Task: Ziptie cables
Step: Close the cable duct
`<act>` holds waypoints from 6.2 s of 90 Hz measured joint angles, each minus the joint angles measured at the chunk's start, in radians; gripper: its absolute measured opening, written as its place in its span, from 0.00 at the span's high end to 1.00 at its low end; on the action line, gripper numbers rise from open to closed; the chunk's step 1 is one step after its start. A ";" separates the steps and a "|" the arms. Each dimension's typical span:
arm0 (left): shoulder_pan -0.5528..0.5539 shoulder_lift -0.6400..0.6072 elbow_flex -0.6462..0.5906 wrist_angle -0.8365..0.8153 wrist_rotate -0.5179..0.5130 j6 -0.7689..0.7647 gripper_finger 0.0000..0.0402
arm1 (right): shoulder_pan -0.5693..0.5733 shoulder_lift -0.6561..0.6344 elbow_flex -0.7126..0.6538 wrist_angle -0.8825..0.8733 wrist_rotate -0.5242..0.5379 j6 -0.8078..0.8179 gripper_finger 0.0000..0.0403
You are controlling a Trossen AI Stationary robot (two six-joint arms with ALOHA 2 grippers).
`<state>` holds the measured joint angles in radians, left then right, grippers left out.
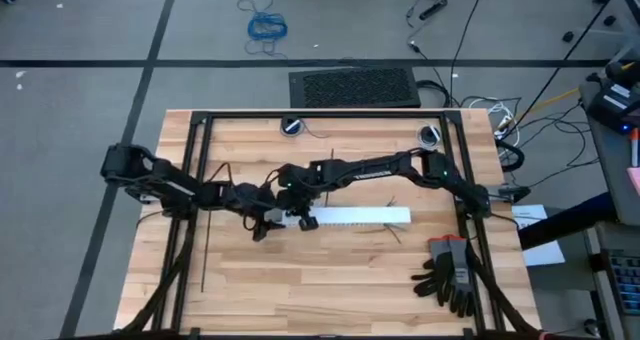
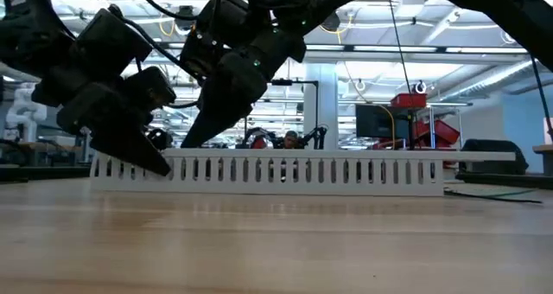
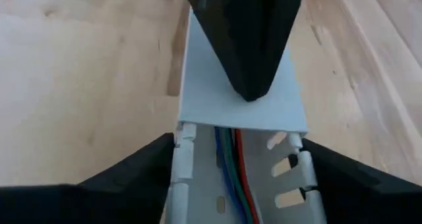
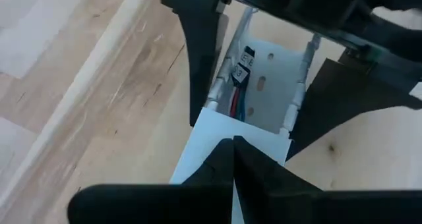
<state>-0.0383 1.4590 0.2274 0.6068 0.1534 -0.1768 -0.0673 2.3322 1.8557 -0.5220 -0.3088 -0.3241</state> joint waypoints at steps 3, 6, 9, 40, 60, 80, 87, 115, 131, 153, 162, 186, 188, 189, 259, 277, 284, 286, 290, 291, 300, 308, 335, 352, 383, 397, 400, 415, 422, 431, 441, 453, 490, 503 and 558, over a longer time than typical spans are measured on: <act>0.000 -0.001 0.002 -0.005 0.011 -0.005 0.26 | 0.000 0.000 0.000 -0.001 0.000 0.000 1.00; 0.000 -0.001 0.005 -0.015 0.016 -0.020 0.26 | 0.000 0.000 0.000 -0.003 0.000 -0.001 1.00; 0.000 -0.007 0.009 -0.031 0.019 -0.027 0.26 | 0.000 0.000 0.000 -0.005 0.000 -0.002 1.00; -0.037 -0.223 0.008 -0.352 -0.045 -0.081 0.26 | -0.001 0.000 0.000 -0.007 0.016 -0.005 1.00; -0.192 -0.273 0.007 -0.396 -0.310 -0.122 0.26 | -0.003 0.000 0.000 -0.009 0.022 -0.003 1.00; -0.290 -0.150 0.007 -0.221 -0.511 -0.107 0.26 | -0.003 0.000 -0.001 -0.004 0.020 0.001 1.00; -0.290 -0.083 0.008 -0.174 -0.514 -0.118 0.26 | -0.003 0.000 -0.002 -0.001 0.018 0.002 1.00; -0.291 0.011 0.008 -0.106 -0.543 -0.155 0.32 | -0.003 0.000 -0.002 -0.001 0.015 0.002 1.00; -0.292 0.011 0.008 -0.097 -0.555 -0.132 0.39 | -0.003 0.000 -0.002 -0.010 0.016 0.009 1.00; -0.292 0.012 0.007 -0.093 -0.566 -0.132 0.40 | 0.007 -0.008 -0.002 -0.007 0.032 0.032 1.00; -0.292 0.011 -0.001 -0.087 -0.573 -0.138 0.41 | 0.013 -0.029 -0.004 0.020 0.062 0.029 1.00; -0.292 0.010 -0.008 -0.085 -0.585 -0.153 0.41 | -0.003 -0.112 0.028 -0.125 0.149 -0.005 1.00; -0.292 0.010 -0.008 -0.085 -0.585 -0.151 0.41 | -0.005 -0.113 0.029 -0.146 0.148 -0.005 1.00; -0.292 0.010 -0.008 -0.085 -0.585 -0.151 0.41 | -0.006 -0.112 0.028 -0.155 0.147 -0.005 1.00; -0.276 0.010 -0.009 -0.091 -0.557 -0.147 0.40 | 0.013 -0.003 -0.019 0.114 0.027 0.029 1.00; -0.275 0.010 -0.009 -0.090 -0.546 -0.152 0.40 | 0.014 0.004 -0.019 0.109 0.020 0.032 1.00; -0.275 0.005 -0.008 -0.093 -0.537 -0.159 0.40 | 0.014 0.004 -0.019 0.102 0.015 0.031 1.00; -0.275 -0.001 -0.007 -0.098 -0.536 -0.163 0.40 | 0.014 0.004 -0.019 0.101 0.014 0.031 1.00; -0.275 -0.015 -0.007 -0.114 -0.530 -0.169 0.40 | 0.014 0.004 -0.019 0.099 0.014 0.031 1.00; -0.275 -0.020 -0.007 -0.119 -0.529 -0.170 0.40 | 0.014 0.004 -0.019 0.098 0.014 0.031 1.00; -0.276 -0.079 -0.007 -0.190 -0.514 -0.165 0.40 | 0.015 0.005 -0.018 0.101 0.014 0.028 1.00; -0.278 -0.148 -0.010 -0.261 -0.507 -0.146 0.40 | 0.016 0.005 -0.018 0.104 0.012 0.025 1.00; -0.259 -0.174 -0.001 -0.254 -0.455 -0.174 0.28 | 0.016 0.005 -0.021 0.083 0.004 0.016 1.00; -0.235 -0.149 0.023 -0.305 -0.407 -0.211 0.19 | 0.016 0.005 -0.021 0.082 0.010 0.016 1.00; -0.321 -0.363 0.074 -0.739 -0.518 -0.299 0.19 | 0.015 0.005 -0.020 0.075 0.016 0.014 1.00; -0.392 -0.407 0.046 -0.758 -0.601 -0.334 0.19 | 0.015 0.005 -0.020 0.073 0.017 0.004 1.00; -0.402 -0.407 0.033 -0.748 -0.608 -0.334 0.19 | 0.015 0.005 -0.020 0.071 0.017 0.000 1.00; -0.439 -0.393 -0.057 -0.596 -0.644 -0.338 0.19 | 0.015 0.005 -0.020 0.059 0.016 -0.002 1.00; -0.457 -0.392 -0.082 -0.540 -0.682 -0.323 0.19 | 0.015 0.005 -0.020 0.056 0.016 -0.002 1.00; -0.476 -0.392 -0.101 -0.464 -0.737 -0.281 0.19 | 0.015 0.004 -0.020 0.051 0.015 -0.001 1.00; -0.477 -0.390 -0.115 -0.429 -0.748 -0.262 0.23 | 0.014 0.004 -0.020 0.048 0.015 0.003 1.00; -0.477 -0.373 -0.119 -0.425 -0.747 -0.263 0.30 | 0.014 -0.010 -0.020 0.044 0.016 0.014 1.00; -0.477 -0.239 -0.120 -0.288 -0.746 -0.263 0.34 | 0.037 -0.100 -0.026 -0.078 0.025 0.032 1.00; -0.471 -0.175 -0.120 -0.205 -0.746 -0.277 0.34 | 0.051 -0.081 -0.026 -0.043 0.022 0.031 1.00; -0.466 -0.060 -0.119 -0.085 -0.772 -0.285 0.42 | 0.035 -0.028 -0.021 0.061 0.006 0.024 1.00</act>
<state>-0.5045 1.3987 0.1085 0.5219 -0.6183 -0.4622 -0.0326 2.3042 1.8349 -0.4610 -0.3030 -0.2996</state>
